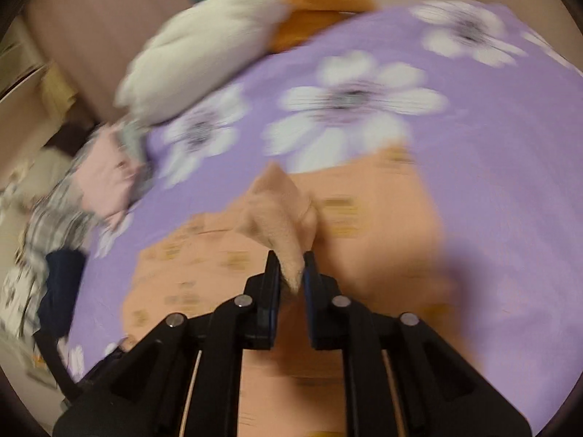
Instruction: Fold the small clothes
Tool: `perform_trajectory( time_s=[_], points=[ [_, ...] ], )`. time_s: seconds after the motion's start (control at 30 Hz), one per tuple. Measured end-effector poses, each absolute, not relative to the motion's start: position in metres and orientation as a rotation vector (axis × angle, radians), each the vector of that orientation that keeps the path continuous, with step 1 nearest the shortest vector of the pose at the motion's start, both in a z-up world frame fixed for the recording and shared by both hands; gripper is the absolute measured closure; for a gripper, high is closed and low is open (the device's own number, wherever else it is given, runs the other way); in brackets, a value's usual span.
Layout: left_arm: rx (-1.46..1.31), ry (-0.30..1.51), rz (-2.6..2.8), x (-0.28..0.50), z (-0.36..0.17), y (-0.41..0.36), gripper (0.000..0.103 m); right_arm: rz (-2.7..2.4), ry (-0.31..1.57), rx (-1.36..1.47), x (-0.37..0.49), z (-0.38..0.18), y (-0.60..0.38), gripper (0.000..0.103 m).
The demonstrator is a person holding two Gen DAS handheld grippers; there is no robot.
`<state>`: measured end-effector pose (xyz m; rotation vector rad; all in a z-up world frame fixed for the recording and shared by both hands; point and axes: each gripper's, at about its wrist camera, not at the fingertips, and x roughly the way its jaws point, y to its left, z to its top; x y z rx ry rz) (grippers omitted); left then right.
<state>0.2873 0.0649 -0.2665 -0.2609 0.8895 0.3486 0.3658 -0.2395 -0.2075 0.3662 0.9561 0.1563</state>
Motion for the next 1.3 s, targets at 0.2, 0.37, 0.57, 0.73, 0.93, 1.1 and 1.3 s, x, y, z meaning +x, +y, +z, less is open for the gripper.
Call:
perform_trajectory(
  time_s=[0.2, 0.37, 0.57, 0.73, 0.93, 1.1, 1.3],
  points=[
    [-0.24, 0.884, 0.358, 0.287, -0.267, 0.062, 0.079, 0.117, 0.995, 0.489, 0.345, -0.228, -0.295, 0.096],
    [-0.239, 0.881, 0.359, 0.287, -0.267, 0.063, 0.079, 0.11, 0.952, 0.418, 0.33, -0.206, -0.286, 0.087],
    [-0.236, 0.879, 0.37, 0.287, -0.266, 0.064, 0.075, 0.202, 0.894, 0.448, 0.333, -0.194, -0.274, 0.082],
    [-0.219, 0.88, 0.381, 0.287, -0.267, 0.061, 0.074, 0.402, 0.939, 0.403, 0.352, -0.201, -0.22, 0.07],
    [-0.202, 0.89, 0.404, 0.285, -0.265, 0.06, 0.066, 0.432, 1.152, 0.313, 0.339, -0.237, -0.196, 0.09],
    [-0.165, 0.922, 0.415, 0.271, -0.252, 0.051, 0.063, 0.428, 1.225, 0.478, 0.333, -0.244, -0.225, 0.1],
    [-0.329, 0.669, 0.256, 0.241, -0.189, 0.045, 0.063, 0.508, 1.156, 0.362, 0.324, -0.214, -0.203, 0.09]
  ],
)
